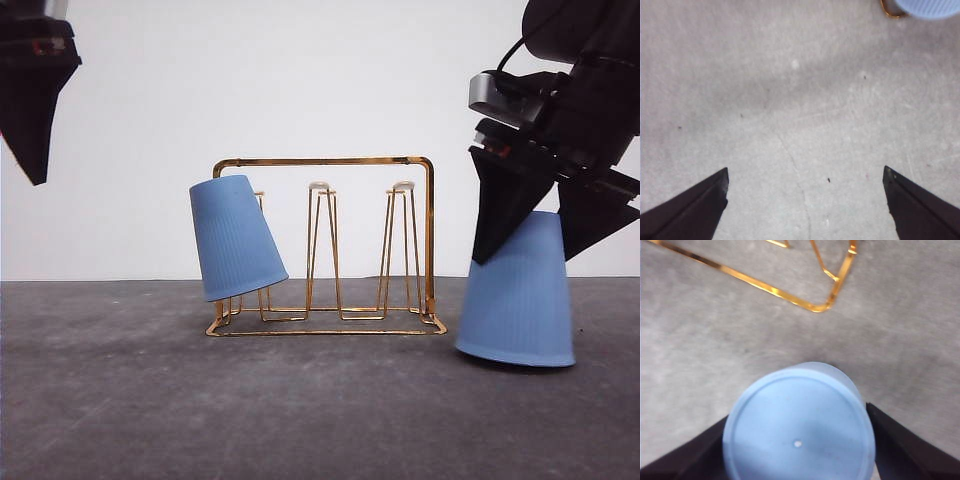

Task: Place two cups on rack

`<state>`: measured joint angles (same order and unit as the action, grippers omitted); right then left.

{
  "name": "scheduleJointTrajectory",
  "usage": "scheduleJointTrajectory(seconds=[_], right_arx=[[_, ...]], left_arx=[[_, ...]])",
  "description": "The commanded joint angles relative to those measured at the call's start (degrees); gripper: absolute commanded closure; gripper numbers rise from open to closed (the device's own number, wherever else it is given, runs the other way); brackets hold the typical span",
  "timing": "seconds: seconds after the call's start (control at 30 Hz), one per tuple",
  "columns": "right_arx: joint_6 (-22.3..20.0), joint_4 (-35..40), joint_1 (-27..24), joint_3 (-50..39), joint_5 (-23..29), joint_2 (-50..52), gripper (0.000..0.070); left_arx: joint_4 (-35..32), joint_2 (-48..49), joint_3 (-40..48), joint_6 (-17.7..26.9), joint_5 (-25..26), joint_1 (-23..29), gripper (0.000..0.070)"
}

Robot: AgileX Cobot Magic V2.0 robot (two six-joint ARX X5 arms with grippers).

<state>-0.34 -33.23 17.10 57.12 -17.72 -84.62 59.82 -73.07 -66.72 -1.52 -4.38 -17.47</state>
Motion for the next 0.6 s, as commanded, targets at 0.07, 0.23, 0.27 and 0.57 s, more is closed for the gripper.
scheduleJointTrajectory(seconds=[0.07,0.23,0.27,0.57], right_arx=[[-0.6,-1.7,0.4,4.6,-1.9,0.1,0.0365],[-2.3,-8.5,0.9,13.6,-1.8,2.2,0.0365],[-2.5,-9.5,0.9,15.3,-1.8,2.6,0.0365],[-3.3,-11.5,2.9,25.1,-1.8,4.1,0.0365]], left_arx=[[-1.2,-0.4,-0.6,-0.5,-0.1,-0.1,0.0106],[-1.2,-0.4,-0.6,-0.5,-0.1,-0.1,0.0106],[-1.3,-0.4,-0.6,-0.5,-0.1,-0.1,0.0106],[-2.4,-0.4,-0.6,-0.5,-0.1,-0.1,0.0106]])
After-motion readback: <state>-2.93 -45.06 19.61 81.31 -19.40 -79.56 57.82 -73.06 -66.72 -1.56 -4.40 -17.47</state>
